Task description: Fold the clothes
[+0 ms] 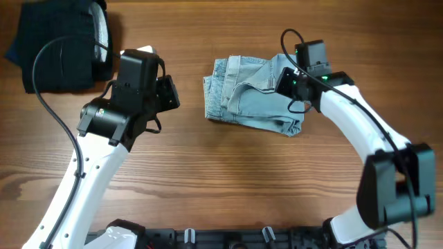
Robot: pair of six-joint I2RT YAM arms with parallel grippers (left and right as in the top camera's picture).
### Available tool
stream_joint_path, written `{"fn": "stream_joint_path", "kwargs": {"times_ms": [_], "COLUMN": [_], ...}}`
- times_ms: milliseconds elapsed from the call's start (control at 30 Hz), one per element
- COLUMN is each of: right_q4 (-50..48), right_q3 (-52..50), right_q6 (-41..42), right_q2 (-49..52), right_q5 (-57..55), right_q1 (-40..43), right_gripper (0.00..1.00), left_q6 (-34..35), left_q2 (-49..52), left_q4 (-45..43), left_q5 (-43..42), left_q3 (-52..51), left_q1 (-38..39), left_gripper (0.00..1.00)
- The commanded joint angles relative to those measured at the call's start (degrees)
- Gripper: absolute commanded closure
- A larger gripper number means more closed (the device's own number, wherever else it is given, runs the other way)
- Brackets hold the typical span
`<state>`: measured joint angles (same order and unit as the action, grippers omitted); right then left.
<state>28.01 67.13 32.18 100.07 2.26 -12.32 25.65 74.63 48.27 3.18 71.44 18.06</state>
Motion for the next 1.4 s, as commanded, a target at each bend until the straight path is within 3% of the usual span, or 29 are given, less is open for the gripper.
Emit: {"fn": "stream_joint_path", "kwargs": {"times_ms": [0, 333, 533, 733, 933, 1167, 1367], "right_q4": [-2.4, -19.5, -28.9, -30.8, -34.7, -31.2, -34.9], "right_q3": [0.8, 0.8, 0.8, 0.8, 2.1, 2.4, 2.4], "right_q6": [4.2, 8.9, 9.6, 12.2, 11.1, 9.1, 8.3], "right_q2": [4.9, 10.5, 11.1, 11.7, 11.3, 12.0, 17.4], "right_q5": [-1.4, 14.2, 14.5, 12.9, 23.8, 11.7, 10.4], "right_q1": [0.0, -0.1, -2.1, -2.6, -0.9, -1.6, -3.2], "right_gripper": [0.96, 0.96, 0.96, 0.96, 0.96, 0.96, 0.96], "left_q6": [0.3, 0.3, 0.3, 0.3, 0.1, 0.1, 0.1], "left_q2": [-0.7, -0.7, -0.7, -0.7, -0.5, -0.4, -0.4], "left_q4": [0.0, 0.0, 0.0, 0.0, 0.1, 0.7, 0.7], "left_q5": [0.6, 0.5, 0.5, 0.6, 0.5, 0.5, 0.5], "left_q3": [-0.3, -0.3, -0.3, -0.3, -0.3, -0.3, -0.3], "left_q1": [0.2, 0.2, 0.2, 0.2, 0.2, 0.2, 0.2], "left_gripper": [0.96, 0.96, 0.96, 0.95, 0.95, 0.95, 0.95]}}
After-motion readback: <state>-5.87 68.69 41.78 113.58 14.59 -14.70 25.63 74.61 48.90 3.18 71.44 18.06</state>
